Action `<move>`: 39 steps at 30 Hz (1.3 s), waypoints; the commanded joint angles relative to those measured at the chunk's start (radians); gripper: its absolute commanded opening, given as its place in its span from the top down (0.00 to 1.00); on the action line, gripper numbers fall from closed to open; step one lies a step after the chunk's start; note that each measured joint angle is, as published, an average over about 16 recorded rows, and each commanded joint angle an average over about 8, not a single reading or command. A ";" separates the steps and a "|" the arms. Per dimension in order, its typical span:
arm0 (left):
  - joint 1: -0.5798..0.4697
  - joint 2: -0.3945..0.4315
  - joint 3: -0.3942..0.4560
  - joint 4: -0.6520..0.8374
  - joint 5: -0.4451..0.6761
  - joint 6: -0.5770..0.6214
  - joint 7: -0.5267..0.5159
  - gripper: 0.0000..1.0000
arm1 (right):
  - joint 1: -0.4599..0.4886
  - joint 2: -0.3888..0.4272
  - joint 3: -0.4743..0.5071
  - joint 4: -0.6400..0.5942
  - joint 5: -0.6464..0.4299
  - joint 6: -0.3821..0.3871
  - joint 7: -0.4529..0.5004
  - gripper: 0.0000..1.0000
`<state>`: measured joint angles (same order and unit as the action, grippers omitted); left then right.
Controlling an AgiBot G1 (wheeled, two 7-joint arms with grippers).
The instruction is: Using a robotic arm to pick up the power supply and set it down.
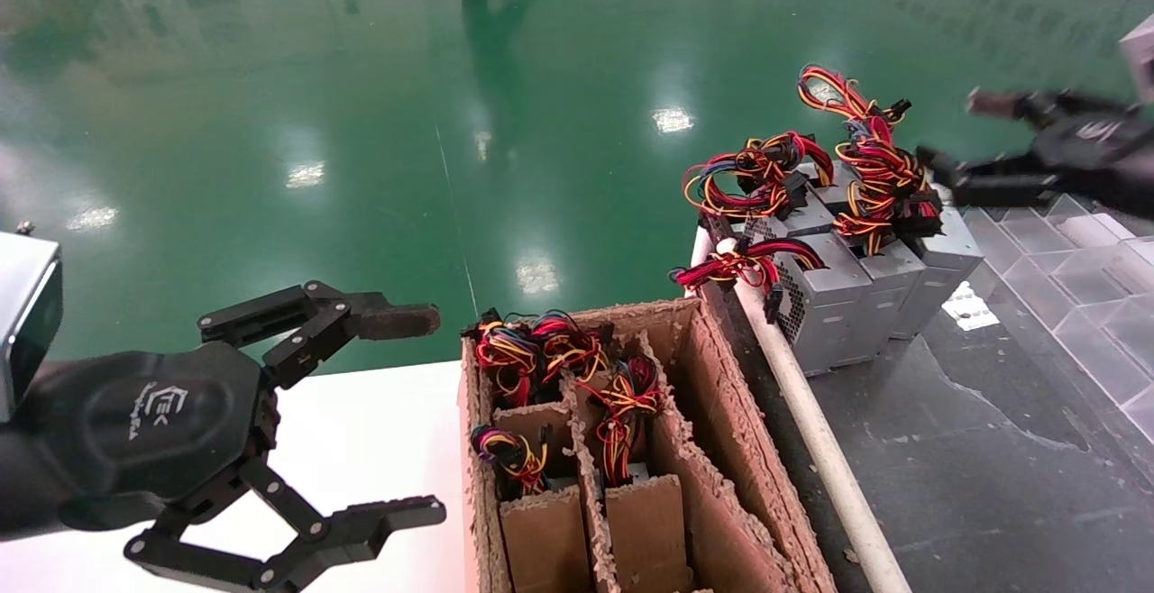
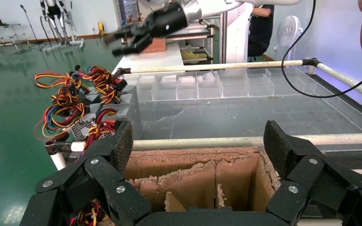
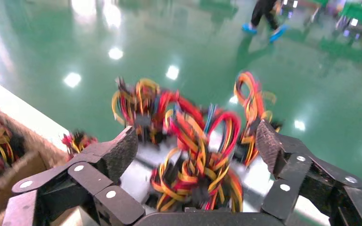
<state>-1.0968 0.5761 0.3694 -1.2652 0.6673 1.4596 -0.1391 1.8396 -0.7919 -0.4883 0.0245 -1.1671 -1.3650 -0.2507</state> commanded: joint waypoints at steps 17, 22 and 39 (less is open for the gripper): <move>0.000 0.000 0.000 0.001 0.000 0.000 0.000 0.00 | -0.153 0.065 0.079 0.240 0.139 -0.095 0.057 0.00; 0.000 0.000 0.000 0.001 0.000 0.000 0.000 0.00 | -0.216 0.077 0.092 0.345 0.170 -0.098 0.096 0.00; 0.000 0.000 0.000 0.001 0.000 0.000 0.000 0.00 | -0.431 0.118 0.138 0.704 0.274 -0.111 0.230 0.00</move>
<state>-1.0969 0.5760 0.3697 -1.2646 0.6670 1.4594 -0.1389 1.4273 -0.6778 -0.3545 0.6966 -0.9019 -1.4748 -0.0322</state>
